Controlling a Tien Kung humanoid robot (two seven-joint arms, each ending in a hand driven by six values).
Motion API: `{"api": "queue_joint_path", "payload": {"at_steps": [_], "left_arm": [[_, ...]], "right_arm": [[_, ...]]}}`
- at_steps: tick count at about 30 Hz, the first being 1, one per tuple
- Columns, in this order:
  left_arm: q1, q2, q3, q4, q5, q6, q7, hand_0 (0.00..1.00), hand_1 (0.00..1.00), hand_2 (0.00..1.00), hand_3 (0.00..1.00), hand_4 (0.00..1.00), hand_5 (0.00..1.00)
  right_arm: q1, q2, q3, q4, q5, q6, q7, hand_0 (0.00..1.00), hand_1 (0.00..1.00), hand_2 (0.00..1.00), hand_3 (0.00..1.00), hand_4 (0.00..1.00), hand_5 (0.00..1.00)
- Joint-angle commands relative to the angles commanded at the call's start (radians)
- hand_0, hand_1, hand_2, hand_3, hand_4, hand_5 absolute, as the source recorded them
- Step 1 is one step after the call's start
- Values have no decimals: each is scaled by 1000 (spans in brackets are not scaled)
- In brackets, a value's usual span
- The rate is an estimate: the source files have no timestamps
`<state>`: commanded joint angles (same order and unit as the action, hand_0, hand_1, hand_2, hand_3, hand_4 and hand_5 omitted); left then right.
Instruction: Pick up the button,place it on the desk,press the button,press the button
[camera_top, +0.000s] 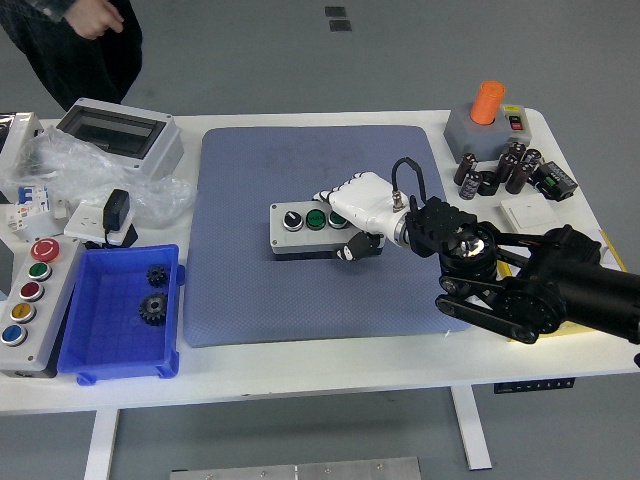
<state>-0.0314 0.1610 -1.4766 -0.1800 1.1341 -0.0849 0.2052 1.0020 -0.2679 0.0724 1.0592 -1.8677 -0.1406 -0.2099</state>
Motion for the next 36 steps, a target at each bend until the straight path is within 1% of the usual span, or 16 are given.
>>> {"api": "queue_joint_path", "payload": {"at_steps": [5, 6, 11, 12, 17, 18, 21, 23, 24, 29, 30, 35, 36], "left_arm": [[0, 1, -6, 0, 1, -12, -8, 612, 547, 525, 575, 439, 116], [0, 1, -7, 0, 1, -15, -9, 610, 544, 524, 574, 436, 110], [-1, 2, -12, 0, 3, -27, -13, 610, 544, 524, 574, 436, 110], [-1, 2, -12, 0, 3, -28, -14, 609, 543, 525, 574, 426, 93], [-2, 3, -14, 0, 3, -36, -16, 609, 543, 525, 574, 426, 93], [-2, 3, -14, 0, 4, -37, -16, 610, 542, 523, 576, 413, 72], [-1, 3, -15, 0, 4, -40, -15, 610, 542, 523, 576, 413, 72], [1, 3, -15, 0, 4, -42, -14, 610, 542, 523, 576, 413, 72], [1, 3, -15, 0, 4, -43, -14, 612, 538, 520, 572, 391, 44], [4, 3, -16, 0, 3, -51, -10, 612, 538, 520, 572, 391, 44], [5, 3, -17, 0, 3, -53, -9, 611, 537, 512, 569, 386, 22], [6, 3, -19, 0, 4, -62, -4, 611, 537, 512, 569, 386, 22], [5, 3, -19, 0, 5, -63, -3, 612, 537, 513, 569, 379, 2]], "right_arm": [[3, -4, 2, 1, 2, 24, -10, 815, 743, 870, 998, 688, 2], [3, -5, 2, 2, 3, 28, -12, 835, 797, 944, 998, 798, 2], [6, -9, 2, 8, 7, 48, -20, 835, 797, 944, 998, 798, 2], [7, -9, 3, 9, 7, 51, -21, 847, 826, 996, 998, 841, 2], [19, -16, 8, 25, 10, 76, -32, 847, 826, 996, 998, 841, 2], [22, -18, 8, 27, 11, 81, -33, 849, 839, 998, 998, 880, 42], [31, -26, 6, 36, 18, 91, -35, 849, 839, 998, 998, 880, 42], [37, -34, 2, 43, 26, 98, -37, 849, 839, 998, 998, 880, 42], [40, -39, -1, 46, 30, 101, -37, 856, 846, 998, 998, 906, 74], [50, -61, -15, 65, 57, 113, -40, 856, 846, 998, 998, 906, 74], [52, -66, -17, 70, 62, 117, -41, 860, 850, 998, 998, 918, 92], [61, -88, -25, 98, 88, 141, -48, 860, 850, 998, 998, 918, 92], [62, -90, -26, 101, 94, 146, -49, 862, 852, 998, 998, 920, 94]]}}
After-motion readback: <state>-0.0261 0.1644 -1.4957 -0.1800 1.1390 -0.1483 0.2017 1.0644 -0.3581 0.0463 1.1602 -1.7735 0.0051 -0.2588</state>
